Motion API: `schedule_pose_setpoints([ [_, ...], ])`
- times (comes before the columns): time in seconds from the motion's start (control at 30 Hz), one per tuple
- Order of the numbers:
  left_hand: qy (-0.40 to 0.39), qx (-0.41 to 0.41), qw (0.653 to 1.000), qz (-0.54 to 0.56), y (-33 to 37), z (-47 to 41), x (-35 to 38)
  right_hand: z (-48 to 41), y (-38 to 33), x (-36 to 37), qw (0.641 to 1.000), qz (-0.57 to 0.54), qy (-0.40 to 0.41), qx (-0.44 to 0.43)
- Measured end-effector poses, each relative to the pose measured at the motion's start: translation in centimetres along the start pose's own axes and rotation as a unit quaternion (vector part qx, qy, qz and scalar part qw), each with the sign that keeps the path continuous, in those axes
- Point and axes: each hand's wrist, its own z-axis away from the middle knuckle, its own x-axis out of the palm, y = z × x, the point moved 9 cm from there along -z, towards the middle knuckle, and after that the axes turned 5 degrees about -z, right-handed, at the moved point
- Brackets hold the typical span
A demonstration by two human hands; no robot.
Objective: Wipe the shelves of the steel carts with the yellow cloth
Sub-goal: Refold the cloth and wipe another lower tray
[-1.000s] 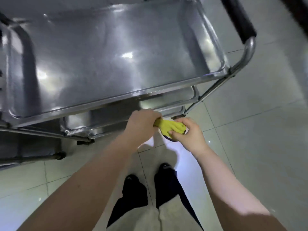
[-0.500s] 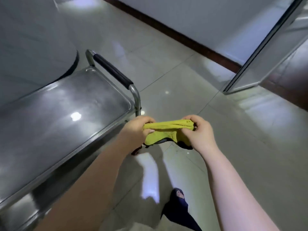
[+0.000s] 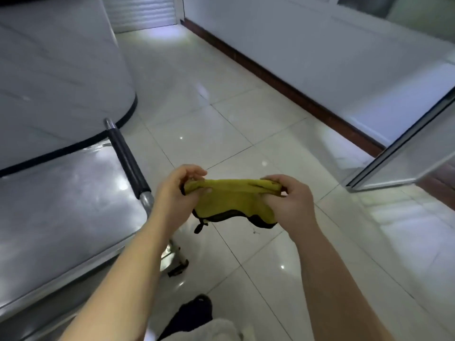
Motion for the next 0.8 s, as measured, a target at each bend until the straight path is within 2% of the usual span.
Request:
schedule_pose_setpoints([
  [0.1, 0.023, -0.015, 0.999, -0.027, -0.8, -6.6, -0.4, -7.2, 0.3, 2.2, 1.000, 0.003, -0.022, -0.010],
  [0.23, -0.046, -0.013, 0.997, -0.056, -2.2, -17.9, 0.3, -18.2, -0.9, 5.2, 0.997, 0.031, -0.055, -0.045],
  [0.3, -0.052, -0.010, 0.997, -0.061, -2.6, -23.5, 0.5, -23.7, -1.7, 6.5, 0.995, 0.052, -0.061, -0.052],
  [0.6, 0.033, -0.038, 0.997, -0.061, -6.5, -41.4, -2.4, -45.0, -3.9, 15.8, 0.987, 0.043, -0.132, -0.081],
  [0.7, 0.080, -0.068, 0.992, -0.069, -9.8, -46.0, -4.5, -51.7, -3.3, 21.6, 0.979, 0.041, -0.180, -0.087],
  [0.8, 0.151, -0.110, 0.979, -0.077, -13.5, -49.8, -8.3, -58.3, -3.5, 30.3, 0.958, 0.033, -0.268, -0.094],
])
